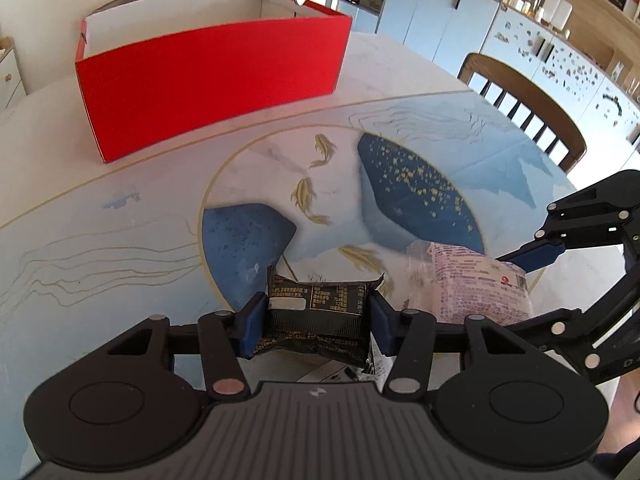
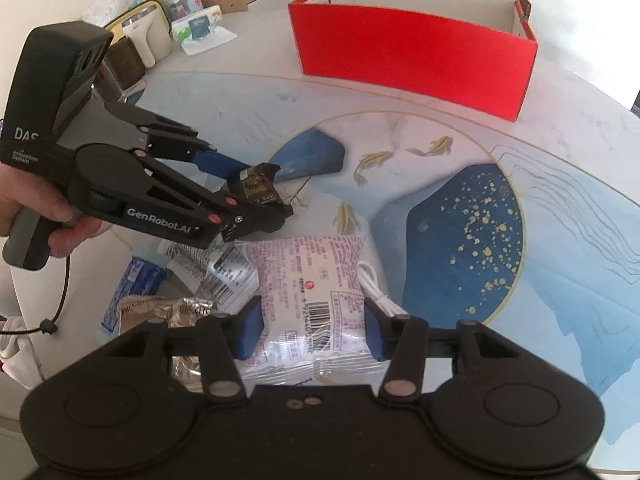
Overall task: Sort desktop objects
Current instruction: 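Carry the black pack and pink-white bag with both tools over the red box, then lower both items into the red box and open both tools, then withdraw both tools from the box toward the remaining items on the table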
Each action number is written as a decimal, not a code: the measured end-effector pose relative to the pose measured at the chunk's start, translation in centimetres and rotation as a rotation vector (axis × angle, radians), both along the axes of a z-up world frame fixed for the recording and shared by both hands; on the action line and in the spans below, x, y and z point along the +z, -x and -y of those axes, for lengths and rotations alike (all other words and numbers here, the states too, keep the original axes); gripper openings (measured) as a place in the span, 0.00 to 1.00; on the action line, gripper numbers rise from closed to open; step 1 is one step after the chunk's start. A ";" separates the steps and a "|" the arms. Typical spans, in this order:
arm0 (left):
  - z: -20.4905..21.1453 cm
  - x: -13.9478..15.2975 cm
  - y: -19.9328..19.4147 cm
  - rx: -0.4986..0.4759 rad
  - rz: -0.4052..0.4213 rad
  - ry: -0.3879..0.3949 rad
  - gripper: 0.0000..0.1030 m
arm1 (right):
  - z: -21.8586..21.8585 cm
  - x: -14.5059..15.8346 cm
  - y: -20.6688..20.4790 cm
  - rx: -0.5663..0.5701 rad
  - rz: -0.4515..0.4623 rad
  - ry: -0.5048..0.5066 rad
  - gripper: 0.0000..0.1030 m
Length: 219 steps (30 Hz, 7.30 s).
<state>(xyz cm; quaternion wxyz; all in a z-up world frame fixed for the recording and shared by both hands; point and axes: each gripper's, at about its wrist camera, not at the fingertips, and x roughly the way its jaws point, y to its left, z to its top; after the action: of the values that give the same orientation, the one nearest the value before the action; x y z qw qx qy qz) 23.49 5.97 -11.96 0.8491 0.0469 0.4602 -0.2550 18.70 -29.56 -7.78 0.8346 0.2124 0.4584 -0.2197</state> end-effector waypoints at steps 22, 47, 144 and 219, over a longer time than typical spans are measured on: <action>0.2 7.0 -1.2 0.082 0.122 0.033 0.50 | 3.5 5.7 0.0 -0.074 0.070 0.111 0.48; -0.5 13.2 -8.3 0.112 0.229 0.016 0.50 | 11.2 11.8 -3.5 -0.078 0.142 0.220 0.48; -0.7 2.7 -31.2 0.227 -0.041 -0.116 0.59 | 31.8 1.0 -18.2 -0.163 -0.036 0.058 0.62; -1.3 13.0 -4.8 0.188 0.144 -0.090 1.00 | 10.2 11.7 -3.5 -0.113 0.080 0.183 0.67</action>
<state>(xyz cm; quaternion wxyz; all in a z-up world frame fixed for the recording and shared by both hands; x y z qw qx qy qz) 28.26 7.27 1.02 0.8971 0.0600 0.4114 -0.1494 22.16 -39.72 3.91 0.8544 0.1694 0.3899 -0.2989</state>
